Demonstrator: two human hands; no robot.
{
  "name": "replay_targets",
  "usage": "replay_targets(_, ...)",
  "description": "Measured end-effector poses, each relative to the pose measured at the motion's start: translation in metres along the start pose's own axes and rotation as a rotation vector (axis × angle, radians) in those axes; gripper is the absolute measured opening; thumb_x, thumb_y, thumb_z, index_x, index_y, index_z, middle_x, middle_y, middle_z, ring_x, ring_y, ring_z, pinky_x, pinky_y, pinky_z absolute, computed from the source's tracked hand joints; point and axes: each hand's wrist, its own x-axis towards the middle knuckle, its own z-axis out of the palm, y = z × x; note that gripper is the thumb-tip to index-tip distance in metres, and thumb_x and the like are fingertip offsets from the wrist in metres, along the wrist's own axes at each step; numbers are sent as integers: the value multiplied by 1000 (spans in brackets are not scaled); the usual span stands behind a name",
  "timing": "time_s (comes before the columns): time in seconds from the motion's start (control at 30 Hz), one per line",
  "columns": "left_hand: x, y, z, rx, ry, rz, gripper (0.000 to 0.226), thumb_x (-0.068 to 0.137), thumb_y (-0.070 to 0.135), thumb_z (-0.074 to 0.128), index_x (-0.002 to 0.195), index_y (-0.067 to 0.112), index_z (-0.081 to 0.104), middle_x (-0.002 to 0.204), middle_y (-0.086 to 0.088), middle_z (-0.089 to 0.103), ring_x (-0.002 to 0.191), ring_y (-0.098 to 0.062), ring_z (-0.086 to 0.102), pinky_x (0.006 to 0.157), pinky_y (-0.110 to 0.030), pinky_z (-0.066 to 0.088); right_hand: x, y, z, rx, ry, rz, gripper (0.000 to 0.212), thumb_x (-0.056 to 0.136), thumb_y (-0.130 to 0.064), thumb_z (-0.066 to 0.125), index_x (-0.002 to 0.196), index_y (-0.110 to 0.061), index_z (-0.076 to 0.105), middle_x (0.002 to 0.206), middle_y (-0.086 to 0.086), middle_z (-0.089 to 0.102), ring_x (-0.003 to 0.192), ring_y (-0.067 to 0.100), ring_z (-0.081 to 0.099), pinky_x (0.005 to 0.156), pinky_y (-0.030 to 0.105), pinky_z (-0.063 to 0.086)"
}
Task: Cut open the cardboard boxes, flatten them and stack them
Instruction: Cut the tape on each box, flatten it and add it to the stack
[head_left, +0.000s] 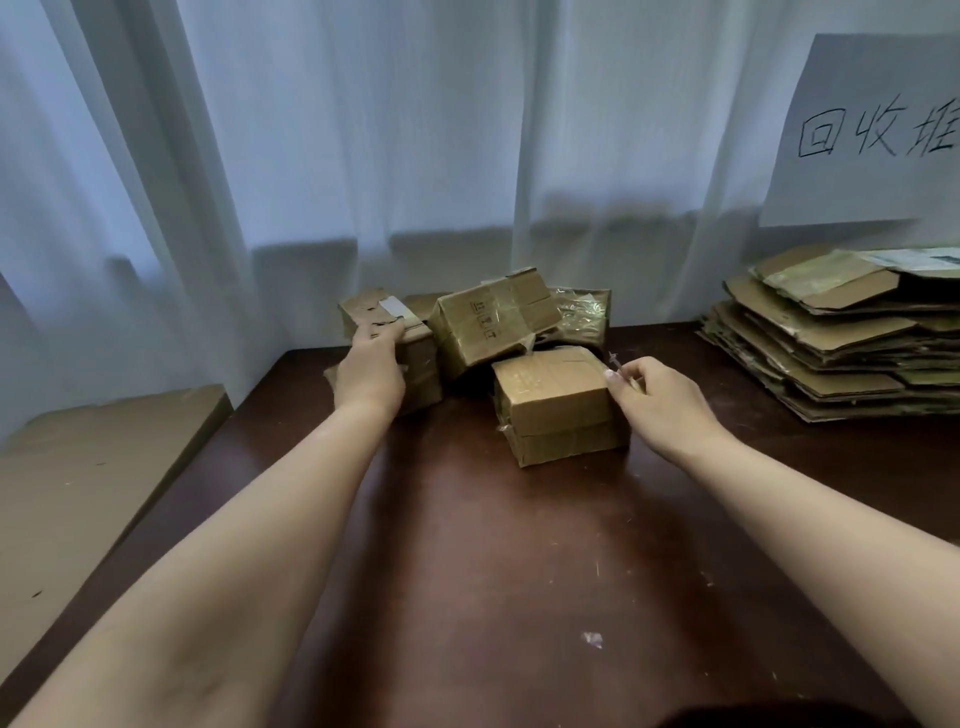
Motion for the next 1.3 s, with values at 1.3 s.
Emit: replay_targets(1.3, -91, 162, -9, -339, -382, 815, 66, 75, -17, 39, 121, 22, 68, 145, 0, 48, 140, -13, 35, 118, -26, 22, -65, 109, -115, 98, 353, 328, 46, 100, -46, 29, 88, -13, 60, 90, 5, 59, 94, 30, 55, 76, 35, 39)
